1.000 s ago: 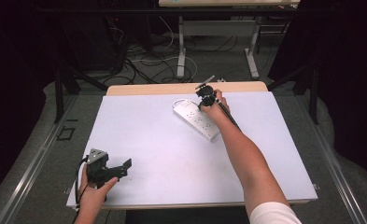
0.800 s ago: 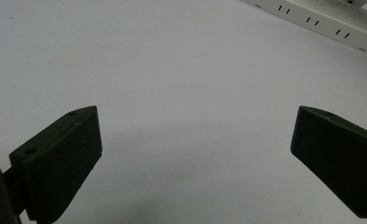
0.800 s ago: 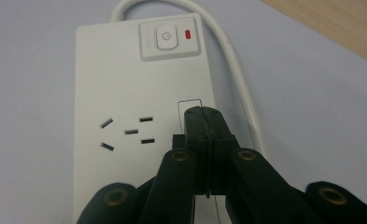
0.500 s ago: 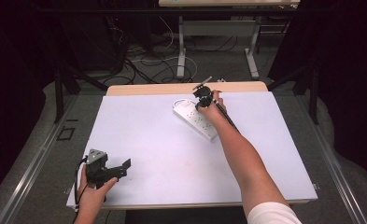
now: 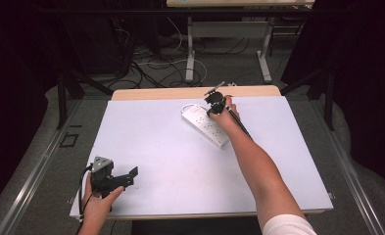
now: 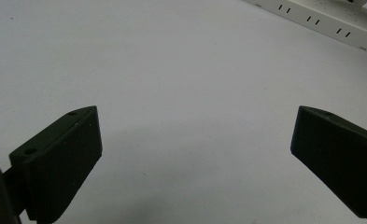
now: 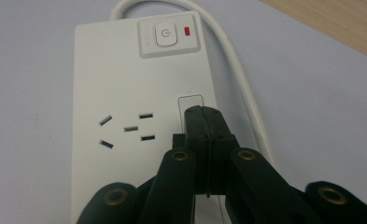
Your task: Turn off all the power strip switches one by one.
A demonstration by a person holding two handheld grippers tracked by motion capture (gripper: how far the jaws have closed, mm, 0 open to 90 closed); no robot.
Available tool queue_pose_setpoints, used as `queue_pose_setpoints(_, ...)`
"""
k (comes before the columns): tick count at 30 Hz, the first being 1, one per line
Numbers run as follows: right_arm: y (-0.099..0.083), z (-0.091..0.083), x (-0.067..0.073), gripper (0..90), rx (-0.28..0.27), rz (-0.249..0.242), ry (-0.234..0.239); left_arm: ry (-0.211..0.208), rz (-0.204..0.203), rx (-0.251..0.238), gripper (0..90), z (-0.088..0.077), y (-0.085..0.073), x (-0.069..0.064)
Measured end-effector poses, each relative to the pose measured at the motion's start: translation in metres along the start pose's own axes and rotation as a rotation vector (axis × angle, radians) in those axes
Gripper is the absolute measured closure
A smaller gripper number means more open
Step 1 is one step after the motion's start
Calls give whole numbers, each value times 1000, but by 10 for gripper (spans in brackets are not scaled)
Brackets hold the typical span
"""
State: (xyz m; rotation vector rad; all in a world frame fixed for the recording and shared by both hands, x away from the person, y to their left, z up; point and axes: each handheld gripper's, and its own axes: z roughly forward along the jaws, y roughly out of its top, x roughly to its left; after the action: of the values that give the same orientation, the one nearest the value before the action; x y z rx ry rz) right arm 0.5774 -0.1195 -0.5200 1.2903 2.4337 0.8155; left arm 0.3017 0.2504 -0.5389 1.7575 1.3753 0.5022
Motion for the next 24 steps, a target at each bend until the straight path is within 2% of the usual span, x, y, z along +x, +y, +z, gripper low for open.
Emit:
queue_pose_setpoints(1, -1, 0, 0, 900, -6, 28, 6, -1, 0, 3, 20, 0, 0, 0)
queue_pose_setpoints(2, -2, -1, -1, 900, 8, 16, 6, -1, -1, 2, 21, 0, 0, 0)
queue_pose_setpoints(4, -3, -2, 0, 900, 7, 31, 3, -1, -2, 4, 20, 1, 0, 0)
queue_pose_setpoints(5, -3, -3, -2, 900, 16, 11, 8, -2, -2, 6, 20, 1, 0, 0)
queue_pose_setpoints(6, -5, -5, -2, 900, 18, 14, 10, 0, -4, 4, 21, 1, 0, 0)
queue_pose_setpoints(7, -7, -5, -2, 900, -3, 22, 15, 0, -4, 4, 20, 1, 0, 0)
queue_pose_setpoints(9, -7, -7, -3, 900, 11, 19, 8, 0, -4, 4, 20, 1, 0, 0)
queue_pose_setpoints(10, -8, -8, -2, 900, 18, 38, 12, 1, -2, 3, 21, 1, 0, 0)
queue_pose_setpoints(11, -10, -11, -4, 900, 17, 7, 7, 1, -2, 3, 20, 1, 0, 0)
queue_pose_setpoints(16, -12, -16, -4, 900, 26, 20, 15, -1, 0, 5, 20, 2, 1, -1)
queue_pose_setpoints(17, -12, -19, -5, 900, 60, 8, 0, 0, 1, 5, 20, 2, 1, -1)
queue_pose_setpoints(18, -12, -19, -5, 900, 60, 8, 0, 0, 2, 6, 20, 2, 1, -1)
queue_pose_setpoints(19, -14, -19, -5, 900, 37, 0, 9, 0, 2, 6, 20, 2, 1, -1)
queue_pose_setpoints(23, -15, -22, -5, 900, 43, 11, 11, 1, 7, 7, 20, 2, 1, -1)
queue_pose_setpoints(24, -16, -21, -6, 900, 37, -3, 13, 1, 7, 5, 20, 2, 1, -1)
